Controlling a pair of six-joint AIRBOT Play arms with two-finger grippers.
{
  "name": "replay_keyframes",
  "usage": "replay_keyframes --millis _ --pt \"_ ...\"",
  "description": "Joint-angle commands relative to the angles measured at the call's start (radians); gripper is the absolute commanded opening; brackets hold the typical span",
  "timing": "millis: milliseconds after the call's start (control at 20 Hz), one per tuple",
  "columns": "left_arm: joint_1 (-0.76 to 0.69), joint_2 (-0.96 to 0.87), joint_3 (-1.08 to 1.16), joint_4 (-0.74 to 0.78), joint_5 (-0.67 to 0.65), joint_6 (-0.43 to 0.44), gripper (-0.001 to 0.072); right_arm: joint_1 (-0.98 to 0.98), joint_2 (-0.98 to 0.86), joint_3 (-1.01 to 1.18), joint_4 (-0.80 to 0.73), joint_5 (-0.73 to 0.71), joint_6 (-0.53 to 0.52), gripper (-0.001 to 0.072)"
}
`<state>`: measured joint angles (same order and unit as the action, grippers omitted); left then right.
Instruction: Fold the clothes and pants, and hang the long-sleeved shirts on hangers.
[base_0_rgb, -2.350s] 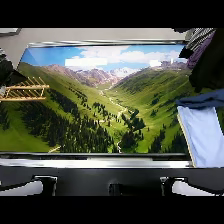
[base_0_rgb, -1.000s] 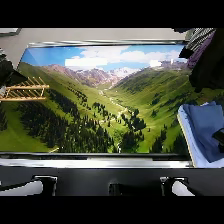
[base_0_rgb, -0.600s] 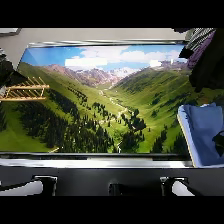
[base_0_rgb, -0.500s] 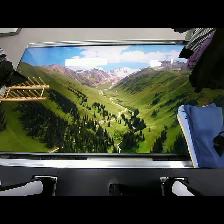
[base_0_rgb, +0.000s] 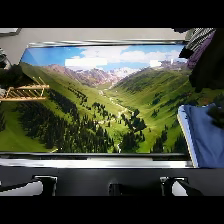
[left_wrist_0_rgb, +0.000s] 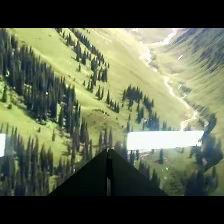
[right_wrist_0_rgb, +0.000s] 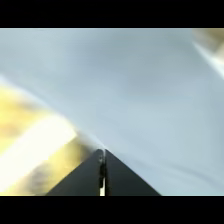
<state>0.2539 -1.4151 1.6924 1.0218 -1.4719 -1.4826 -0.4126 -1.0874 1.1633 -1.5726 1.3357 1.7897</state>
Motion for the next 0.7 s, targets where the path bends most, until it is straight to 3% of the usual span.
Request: replay_keyframes --millis 0,150,300,650 --pt "-0.084 0.003 -0.117 0.109 0.032 0.048 0.0013 0.245 0.001 0.031 0.220 -0.104 -0.115 0.0030" --pt "-0.161 0.042 -0.287 0.124 0.061 0.110 0.0012 0.444 -0.026 0.031 0.175 -0.123 -0.092 0.0030" --pt "-0.236 0.098 -0.412 0.132 0.140 0.190 0.0013 0.520 -0.040 0.031 0.174 -0.124 -0.111 0.0029" --pt "-0.291 0.104 -0.444 0.180 0.161 0.185 0.0015 0.521 -0.039 0.031 0.143 -0.113 -0.119 0.0030"
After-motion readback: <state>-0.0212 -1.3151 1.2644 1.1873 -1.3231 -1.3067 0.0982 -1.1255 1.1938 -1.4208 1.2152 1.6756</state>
